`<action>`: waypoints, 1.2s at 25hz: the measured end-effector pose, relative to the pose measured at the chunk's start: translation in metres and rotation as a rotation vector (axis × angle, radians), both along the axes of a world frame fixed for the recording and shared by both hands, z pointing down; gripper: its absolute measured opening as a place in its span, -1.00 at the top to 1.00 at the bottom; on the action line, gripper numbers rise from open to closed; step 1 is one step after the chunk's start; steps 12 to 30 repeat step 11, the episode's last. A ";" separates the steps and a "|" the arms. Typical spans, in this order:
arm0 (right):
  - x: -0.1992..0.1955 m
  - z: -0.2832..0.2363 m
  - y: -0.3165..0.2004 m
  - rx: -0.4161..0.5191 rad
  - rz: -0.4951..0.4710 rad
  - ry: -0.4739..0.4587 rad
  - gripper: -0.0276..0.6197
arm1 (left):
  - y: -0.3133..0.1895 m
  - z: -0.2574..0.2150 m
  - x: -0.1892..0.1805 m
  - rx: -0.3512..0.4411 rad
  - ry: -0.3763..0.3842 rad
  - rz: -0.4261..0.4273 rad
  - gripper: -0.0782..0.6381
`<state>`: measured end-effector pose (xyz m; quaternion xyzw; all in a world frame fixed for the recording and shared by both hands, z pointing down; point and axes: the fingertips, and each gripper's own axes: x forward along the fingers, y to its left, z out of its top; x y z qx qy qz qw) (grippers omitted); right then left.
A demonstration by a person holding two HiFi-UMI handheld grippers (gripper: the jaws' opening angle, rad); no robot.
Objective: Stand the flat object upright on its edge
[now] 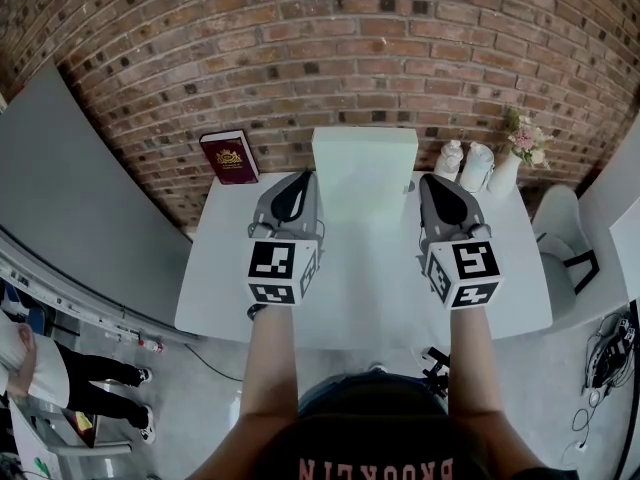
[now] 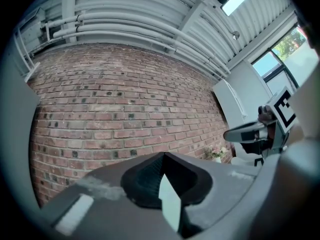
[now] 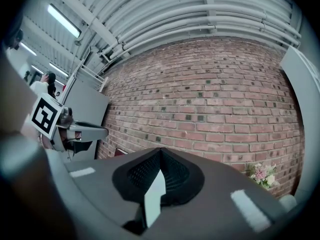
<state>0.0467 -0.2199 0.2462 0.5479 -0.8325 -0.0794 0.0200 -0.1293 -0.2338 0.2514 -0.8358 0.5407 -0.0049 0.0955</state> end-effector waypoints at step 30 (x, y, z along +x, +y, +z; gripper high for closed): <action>-0.004 -0.012 -0.001 0.035 -0.001 0.025 0.92 | -0.003 -0.013 -0.001 0.023 -0.006 -0.005 0.79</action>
